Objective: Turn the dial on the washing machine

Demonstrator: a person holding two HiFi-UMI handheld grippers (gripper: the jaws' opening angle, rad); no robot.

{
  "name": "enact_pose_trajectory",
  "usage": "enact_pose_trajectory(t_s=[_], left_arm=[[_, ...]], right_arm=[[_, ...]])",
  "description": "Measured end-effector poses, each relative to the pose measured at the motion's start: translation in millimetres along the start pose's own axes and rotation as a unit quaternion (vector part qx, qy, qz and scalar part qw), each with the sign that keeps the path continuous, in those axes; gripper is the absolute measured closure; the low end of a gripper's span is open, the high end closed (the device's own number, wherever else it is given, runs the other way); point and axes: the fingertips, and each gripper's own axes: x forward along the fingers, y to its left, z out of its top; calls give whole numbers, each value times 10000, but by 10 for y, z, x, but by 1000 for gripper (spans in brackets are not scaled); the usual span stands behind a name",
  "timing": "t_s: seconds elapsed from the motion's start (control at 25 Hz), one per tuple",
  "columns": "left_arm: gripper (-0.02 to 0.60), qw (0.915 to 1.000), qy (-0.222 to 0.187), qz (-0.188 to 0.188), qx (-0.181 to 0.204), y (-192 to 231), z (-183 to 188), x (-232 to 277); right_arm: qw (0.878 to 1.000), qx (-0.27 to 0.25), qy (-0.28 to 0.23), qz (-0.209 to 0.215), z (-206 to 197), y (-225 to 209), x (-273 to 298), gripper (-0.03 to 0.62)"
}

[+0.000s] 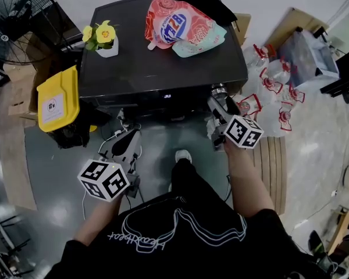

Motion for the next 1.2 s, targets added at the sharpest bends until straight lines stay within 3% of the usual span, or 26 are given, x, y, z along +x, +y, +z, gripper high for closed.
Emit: enact_pose_trajectory(t_s=[0.08,0.16,0.24,0.36,0.44,0.68,0.84,1.0,1.2], left_arm=[[577,10000,1,5,-32,-5,-13,-19],[577,10000,-3,12,-49,-6,-21,-35],[577,10000,2,33,-64,0,-37,-58],[577,9999,-20,107,-83,24,-56,-109],[577,9998,-50,146,-98,33,-52,-136],[577,9996,-71,259,-120,63,-60,-198],[577,9991,-40,378,-173,127,-129,-235],[577,9987,-25,458,-204,169,-155,-242],[577,9986,-28,486,-209,194,-153,-238]], right_arm=[[9928,-1154,138,-275,-12,13,-39,187],[9717,-2287,254,-536,-6,55,-65,187],[9384,-3340,310,-828,21,104,-86,187],[8742,-4679,415,-1231,29,117,-88,198],[8435,-5173,498,-1358,14,106,-75,215],[7937,-5896,463,-1420,-28,133,-16,247],[7683,-6196,497,-1531,-57,123,79,256],[7727,-6121,530,-1598,-69,66,131,276],[7666,-6188,408,-1668,-63,87,147,318]])
